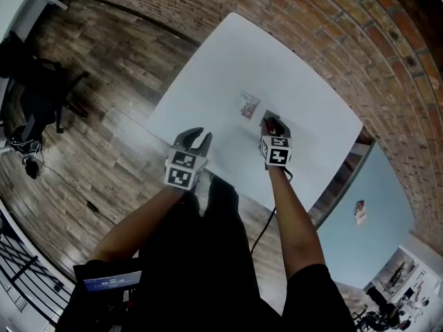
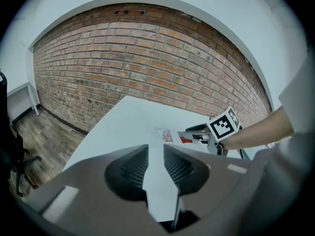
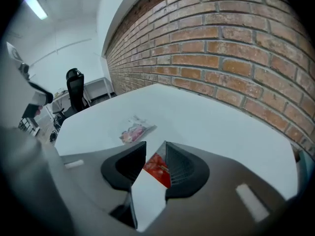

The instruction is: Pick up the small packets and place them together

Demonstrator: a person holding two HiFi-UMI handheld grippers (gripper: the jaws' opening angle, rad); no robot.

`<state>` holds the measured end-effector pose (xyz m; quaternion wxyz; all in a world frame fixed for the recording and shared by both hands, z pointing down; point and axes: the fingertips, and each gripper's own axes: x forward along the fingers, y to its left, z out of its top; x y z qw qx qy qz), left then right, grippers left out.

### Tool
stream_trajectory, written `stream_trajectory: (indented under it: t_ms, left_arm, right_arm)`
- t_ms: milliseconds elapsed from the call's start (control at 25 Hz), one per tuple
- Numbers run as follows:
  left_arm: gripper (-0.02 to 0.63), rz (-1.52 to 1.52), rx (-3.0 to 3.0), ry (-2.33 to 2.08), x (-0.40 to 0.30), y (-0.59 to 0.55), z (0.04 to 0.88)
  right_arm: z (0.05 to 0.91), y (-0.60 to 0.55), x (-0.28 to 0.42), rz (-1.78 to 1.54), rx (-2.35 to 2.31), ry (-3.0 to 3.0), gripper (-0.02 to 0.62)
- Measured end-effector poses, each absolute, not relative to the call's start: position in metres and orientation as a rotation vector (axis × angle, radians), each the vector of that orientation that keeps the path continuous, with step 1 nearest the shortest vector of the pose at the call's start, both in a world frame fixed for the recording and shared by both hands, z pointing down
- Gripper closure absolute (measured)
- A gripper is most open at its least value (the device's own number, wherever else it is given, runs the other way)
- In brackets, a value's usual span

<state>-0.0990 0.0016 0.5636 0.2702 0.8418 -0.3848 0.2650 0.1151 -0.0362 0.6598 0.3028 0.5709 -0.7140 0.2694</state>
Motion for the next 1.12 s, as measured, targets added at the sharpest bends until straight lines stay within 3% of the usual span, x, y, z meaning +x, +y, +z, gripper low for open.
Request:
stream_trajectory:
  t_ms: [400,880,1120]
  left_arm:
    - [0.512,0.713,2.248,-1.047,-0.134,0.004,0.572]
    - [0.512,0.712,2.224,-1.052,-0.165,-0.001,0.582]
    - [0.512,0.686,2.237,-1.049,-0.167,-0.007,0.573]
  right_arm:
    - [0.666,-0.062,0.037,0.633,1.4,-1.913,0.427]
    - [0.688,-0.067,0.046,0.752,1.605,-1.727,0.425]
    - [0.652,-0.066,0.055,0.68,1.697,-1.779,0.39]
